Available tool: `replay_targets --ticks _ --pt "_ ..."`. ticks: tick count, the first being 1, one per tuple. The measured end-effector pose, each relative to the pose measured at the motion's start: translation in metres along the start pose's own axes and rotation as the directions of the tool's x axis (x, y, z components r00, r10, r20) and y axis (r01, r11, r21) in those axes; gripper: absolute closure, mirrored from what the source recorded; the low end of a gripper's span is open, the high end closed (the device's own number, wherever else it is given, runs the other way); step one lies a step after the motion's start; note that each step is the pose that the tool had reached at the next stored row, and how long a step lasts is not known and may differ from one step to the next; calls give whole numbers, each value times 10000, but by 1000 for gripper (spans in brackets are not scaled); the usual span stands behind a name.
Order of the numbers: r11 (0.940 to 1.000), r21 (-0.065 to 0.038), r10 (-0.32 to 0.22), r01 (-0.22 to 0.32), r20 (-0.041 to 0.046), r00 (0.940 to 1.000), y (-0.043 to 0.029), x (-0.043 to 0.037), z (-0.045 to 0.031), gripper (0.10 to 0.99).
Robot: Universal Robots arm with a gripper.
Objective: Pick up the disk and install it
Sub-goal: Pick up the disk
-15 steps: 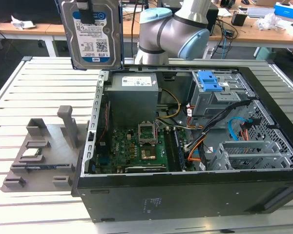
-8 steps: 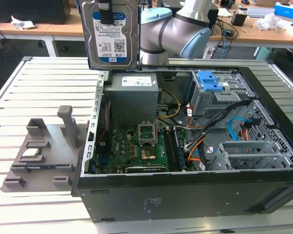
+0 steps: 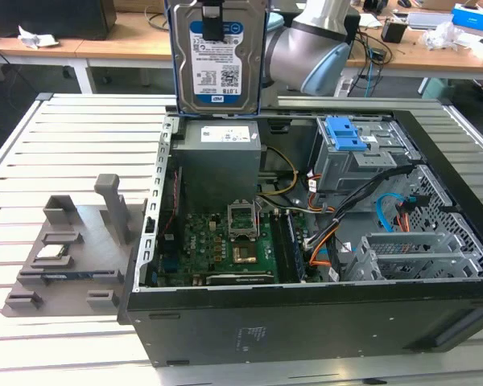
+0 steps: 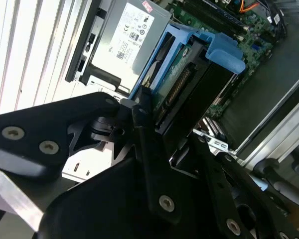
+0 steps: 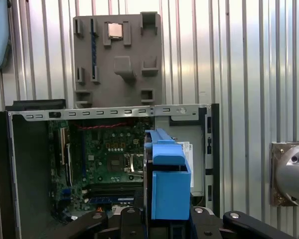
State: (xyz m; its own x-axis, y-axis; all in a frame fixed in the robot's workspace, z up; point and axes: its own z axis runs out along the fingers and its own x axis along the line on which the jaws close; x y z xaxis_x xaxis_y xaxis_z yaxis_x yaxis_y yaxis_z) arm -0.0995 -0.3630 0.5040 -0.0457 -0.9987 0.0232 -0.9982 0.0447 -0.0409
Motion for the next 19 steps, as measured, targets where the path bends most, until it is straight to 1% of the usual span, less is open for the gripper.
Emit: replay_targets --ticks 2,3,7,10,11,17,18,19 --pt "10000 0 2 -2 0 10000 -66 -3 3 729" --pt "10000 0 2 -2 0 10000 -113 -5 5 729" --pt "10000 0 0 0 1 10000 -256 -12 10 729" --pt "10000 0 2 -2 1 10000 -352 -16 14 729" --pt "10000 0 0 0 1 10000 -397 -18 16 729" --pt "10000 1 1 -1 2 10000 -566 -26 23 729" --pt "10000 0 1 -1 0 10000 -630 -29 25 729" --pt "10000 0 1 -1 0 10000 -669 -31 27 729"
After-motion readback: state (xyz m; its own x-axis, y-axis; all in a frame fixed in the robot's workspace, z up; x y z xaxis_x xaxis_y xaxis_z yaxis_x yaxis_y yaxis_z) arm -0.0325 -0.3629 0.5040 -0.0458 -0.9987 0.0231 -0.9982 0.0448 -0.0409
